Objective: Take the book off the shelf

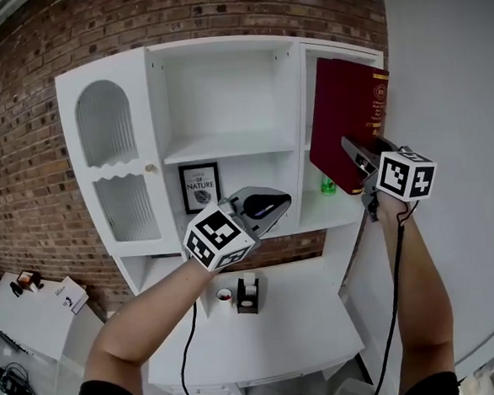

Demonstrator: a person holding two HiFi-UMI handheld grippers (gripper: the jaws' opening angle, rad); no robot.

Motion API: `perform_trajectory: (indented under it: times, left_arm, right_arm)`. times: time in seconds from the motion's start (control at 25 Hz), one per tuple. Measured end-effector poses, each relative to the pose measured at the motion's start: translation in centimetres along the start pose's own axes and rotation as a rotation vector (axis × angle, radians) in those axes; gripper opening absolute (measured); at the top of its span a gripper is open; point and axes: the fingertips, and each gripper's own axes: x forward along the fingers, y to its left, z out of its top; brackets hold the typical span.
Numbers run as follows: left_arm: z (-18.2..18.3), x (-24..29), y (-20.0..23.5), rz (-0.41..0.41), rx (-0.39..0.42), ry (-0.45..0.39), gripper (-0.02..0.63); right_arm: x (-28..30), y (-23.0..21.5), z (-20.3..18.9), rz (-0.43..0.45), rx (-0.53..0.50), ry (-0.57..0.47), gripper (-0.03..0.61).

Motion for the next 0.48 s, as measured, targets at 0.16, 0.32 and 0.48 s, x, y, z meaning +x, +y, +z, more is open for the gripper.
perform_trajectory:
  times: [0.16,0.32,0.48]
  left_arm:
    - [0.3,-2.1,-1.8,-0.008,-0.019,-0.013,0.006]
    - [-0.1,-3.7,-4.2,-0.018,-0.044,-0.018,0.006]
    - [-0.9,-4.9,-6.9,-0.027,-0.066,-0.005,0.006]
  right_arm:
    - [-1.7,3.3,-1.8,0.008,0.003,0.033,0.241]
    - [-3.3,6.1,-4.6,0.025,0.009,0.078,0.241]
    - [-5.1,9.1,-7.4,0.077,0.021,0.111,0.241]
